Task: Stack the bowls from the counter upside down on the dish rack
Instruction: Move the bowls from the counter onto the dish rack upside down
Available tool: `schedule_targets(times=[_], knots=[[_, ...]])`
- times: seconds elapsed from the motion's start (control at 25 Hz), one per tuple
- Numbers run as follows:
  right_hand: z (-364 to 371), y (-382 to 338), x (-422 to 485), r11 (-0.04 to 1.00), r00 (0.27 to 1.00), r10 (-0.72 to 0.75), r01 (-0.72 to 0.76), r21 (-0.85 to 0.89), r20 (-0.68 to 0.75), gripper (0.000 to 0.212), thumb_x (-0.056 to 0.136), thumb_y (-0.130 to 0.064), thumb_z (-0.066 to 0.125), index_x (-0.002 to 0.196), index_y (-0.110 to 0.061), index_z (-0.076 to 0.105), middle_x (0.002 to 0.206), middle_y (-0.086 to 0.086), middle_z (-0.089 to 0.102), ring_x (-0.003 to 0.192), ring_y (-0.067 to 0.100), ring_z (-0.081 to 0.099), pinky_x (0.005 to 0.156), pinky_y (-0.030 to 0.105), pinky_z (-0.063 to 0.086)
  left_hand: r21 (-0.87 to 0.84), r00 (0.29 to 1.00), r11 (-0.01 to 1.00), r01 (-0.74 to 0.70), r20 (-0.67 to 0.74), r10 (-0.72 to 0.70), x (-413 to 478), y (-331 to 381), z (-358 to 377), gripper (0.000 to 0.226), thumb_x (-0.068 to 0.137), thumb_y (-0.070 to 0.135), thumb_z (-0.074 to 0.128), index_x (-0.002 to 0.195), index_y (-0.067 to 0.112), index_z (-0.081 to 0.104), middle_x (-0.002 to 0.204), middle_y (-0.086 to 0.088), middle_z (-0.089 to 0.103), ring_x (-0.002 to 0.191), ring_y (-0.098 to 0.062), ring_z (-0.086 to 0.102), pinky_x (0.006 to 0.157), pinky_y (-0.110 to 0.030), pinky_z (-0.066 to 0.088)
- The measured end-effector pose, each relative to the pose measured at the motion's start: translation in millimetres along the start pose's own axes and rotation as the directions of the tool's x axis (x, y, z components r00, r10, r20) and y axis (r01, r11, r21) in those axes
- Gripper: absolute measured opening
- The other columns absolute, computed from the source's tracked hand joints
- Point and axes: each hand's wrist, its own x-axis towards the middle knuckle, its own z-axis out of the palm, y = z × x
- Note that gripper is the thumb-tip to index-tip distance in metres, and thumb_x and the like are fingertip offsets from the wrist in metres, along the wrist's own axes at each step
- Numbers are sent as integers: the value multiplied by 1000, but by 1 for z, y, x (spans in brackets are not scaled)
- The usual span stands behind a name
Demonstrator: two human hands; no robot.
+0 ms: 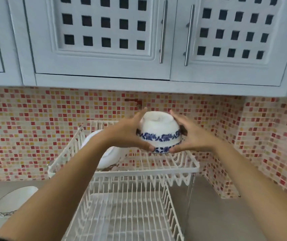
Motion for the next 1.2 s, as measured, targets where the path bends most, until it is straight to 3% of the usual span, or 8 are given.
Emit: schedule_targets(times=[0.12, 0.2, 0.32, 0.44, 0.56, 0.72, 0.84, 1.2], knots=[[2, 29, 29, 991, 994, -1, 16, -134, 112, 131, 50, -52, 84, 150, -31, 3, 157, -8, 10, 144, 14, 16, 118, 43, 21, 115, 991, 988, 100, 78, -109, 30, -6, 24, 120, 67, 52, 77, 152, 19, -1, 144, -9, 45, 122, -27, 50, 100, -34, 41], [6, 40, 45, 982, 983, -38, 70, -176, 181, 126, 53, -51, 84, 150, -27, 8, 154, -11, 19, 140, 11, 22, 117, 34, 20, 143, 976, 975, 171, 113, -187, 46, -11, 39, 122, 67, 52, 77, 152, 13, -2, 145, -11, 44, 126, -29, 47, 101, -35, 41], [17, 55, 61, 967, 956, -2, 76, -243, 292, 116, 49, -52, 86, 145, -29, 24, 145, -10, 40, 131, 15, 41, 110, 36, 36, 158, 951, 955, 252, 142, -274, 61, -15, 63, 122, 66, 49, 79, 152, 11, 2, 143, -12, 47, 123, -29, 50, 98, -34, 44], [31, 68, 75, 916, 934, 33, 114, -384, 355, 107, 41, -59, 84, 133, -35, 36, 125, -9, 59, 110, 17, 57, 91, 41, 51, 241, 922, 922, 304, 168, -348, 67, -19, 86, 123, 65, 51, 78, 151, 11, 0, 141, -13, 47, 121, -29, 52, 97, -36, 47], [37, 69, 86, 890, 931, 31, 140, -434, 363, 107, 40, -58, 85, 133, -33, 36, 122, -8, 59, 104, 18, 57, 87, 40, 52, 307, 911, 892, 331, 142, -387, 72, -26, 95, 124, 62, 56, 77, 150, 13, 2, 140, -15, 47, 121, -31, 53, 97, -39, 49], [42, 72, 90, 876, 946, 26, 134, -463, 323, 118, 42, -62, 83, 140, -25, 28, 126, -2, 57, 104, 20, 58, 85, 39, 53, 345, 929, 878, 332, 43, -368, 69, -20, 100, 107, 71, 45, 76, 149, 7, 12, 152, -17, 24, 134, -33, 38, 107, -41, 40], [45, 75, 90, 846, 955, 24, 138, -515, 295, 128, 46, -67, 79, 148, -23, 16, 131, 2, 53, 108, 24, 56, 86, 40, 52, 392, 944, 867, 308, -9, -331, 69, -19, 104, 97, 72, 40, 76, 145, 5, 22, 149, -18, 30, 130, -33, 43, 106, -42, 43], [49, 75, 90, 858, 964, 32, 110, -503, 264, 124, 50, -70, 76, 147, -20, 17, 134, 3, 52, 111, 24, 55, 87, 40, 51, 404, 952, 878, 256, 54, -302, 72, -21, 106, 85, 77, 25, 75, 142, 8, 24, 155, -22, 14, 132, -44, 39, 106, -49, 40]])
